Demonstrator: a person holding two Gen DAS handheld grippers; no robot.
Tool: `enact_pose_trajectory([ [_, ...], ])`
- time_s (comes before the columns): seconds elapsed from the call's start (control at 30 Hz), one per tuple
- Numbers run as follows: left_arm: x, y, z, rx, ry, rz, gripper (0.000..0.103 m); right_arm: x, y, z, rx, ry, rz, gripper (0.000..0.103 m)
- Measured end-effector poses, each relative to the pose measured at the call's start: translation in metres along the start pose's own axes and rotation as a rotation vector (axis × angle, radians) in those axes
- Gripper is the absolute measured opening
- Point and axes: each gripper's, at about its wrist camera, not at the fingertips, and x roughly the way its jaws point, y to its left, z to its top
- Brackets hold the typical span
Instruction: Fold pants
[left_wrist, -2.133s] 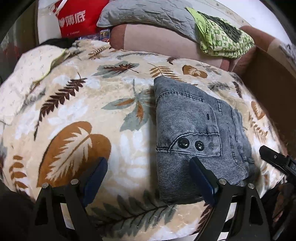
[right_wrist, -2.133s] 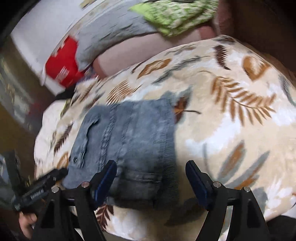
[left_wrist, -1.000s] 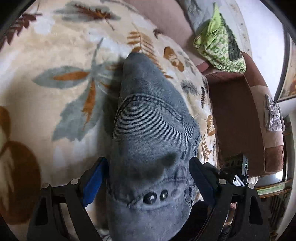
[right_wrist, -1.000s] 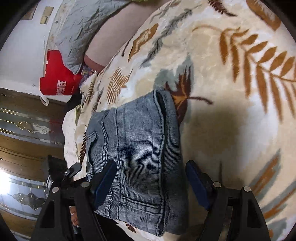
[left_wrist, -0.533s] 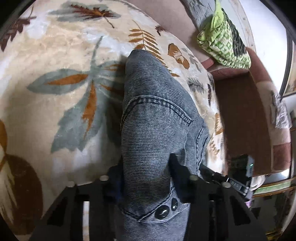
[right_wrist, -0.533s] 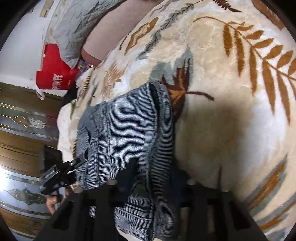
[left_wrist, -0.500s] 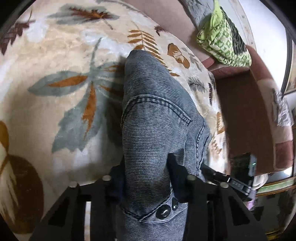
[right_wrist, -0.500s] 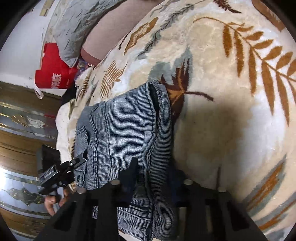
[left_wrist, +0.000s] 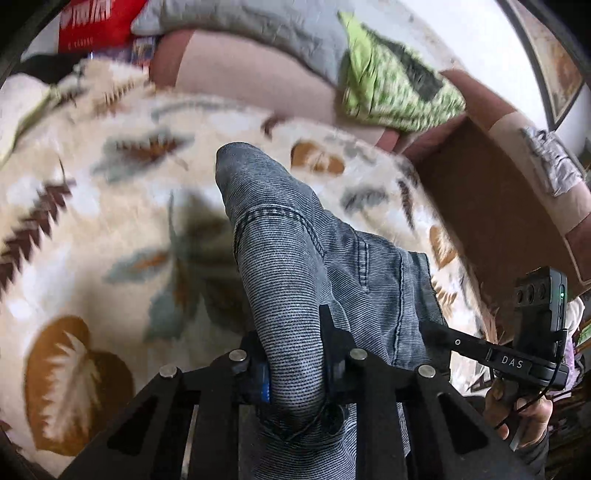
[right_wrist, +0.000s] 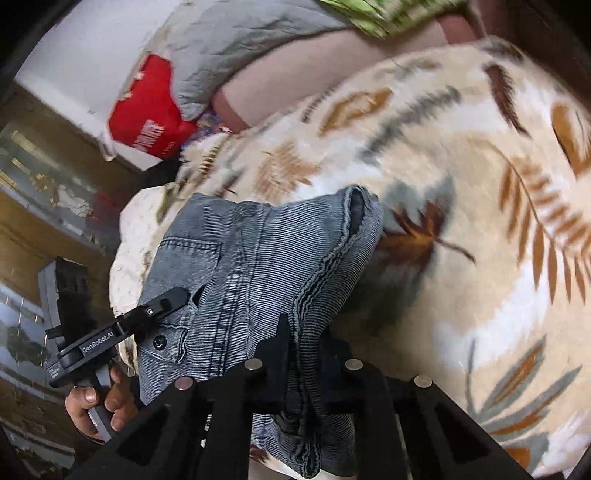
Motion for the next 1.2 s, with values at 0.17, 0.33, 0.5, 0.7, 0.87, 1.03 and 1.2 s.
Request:
enact_pose_trajectory([
  [0.17, -0.029, 0.004, 0.03, 0.026, -0.114, 0.011, 0.021, -0.009, 0.034, 0.037, -0.074, -0.069, 0.029, 0.013],
  [0.33, -0.023, 0.026, 0.06, 0.003, -0.148, 0.02, 0.021, -0.002, 0.058, 0.071, -0.135, -0.099, 0.021, 0.013],
  [0.5, 0.0, 0.033, 0.078, -0.003, -0.167, 0.024, 0.021, 0.023, 0.064, 0.095, -0.149, -0.099, 0.004, 0.013],
  [0.7, 0.04, 0.048, 0.08, -0.017, -0.123, 0.042, 0.022, 0.058, 0.044, 0.104, -0.137, -0.078, -0.031, 0.013],
  [0.87, 0.086, 0.07, 0.069, -0.087, 0.011, 0.146, 0.06, 0.11, 0.015, 0.098, -0.102, 0.033, -0.104, 0.017],
  [1.03, 0.058, 0.063, 0.058, -0.094, -0.054, 0.248, 0.075, 0.104, 0.011, 0.089, -0.107, -0.002, -0.21, 0.031],
  [1.2, 0.028, 0.048, 0.042, -0.073, -0.104, 0.372, 0.08, 0.069, 0.045, 0.066, -0.214, -0.104, -0.283, 0.053],
])
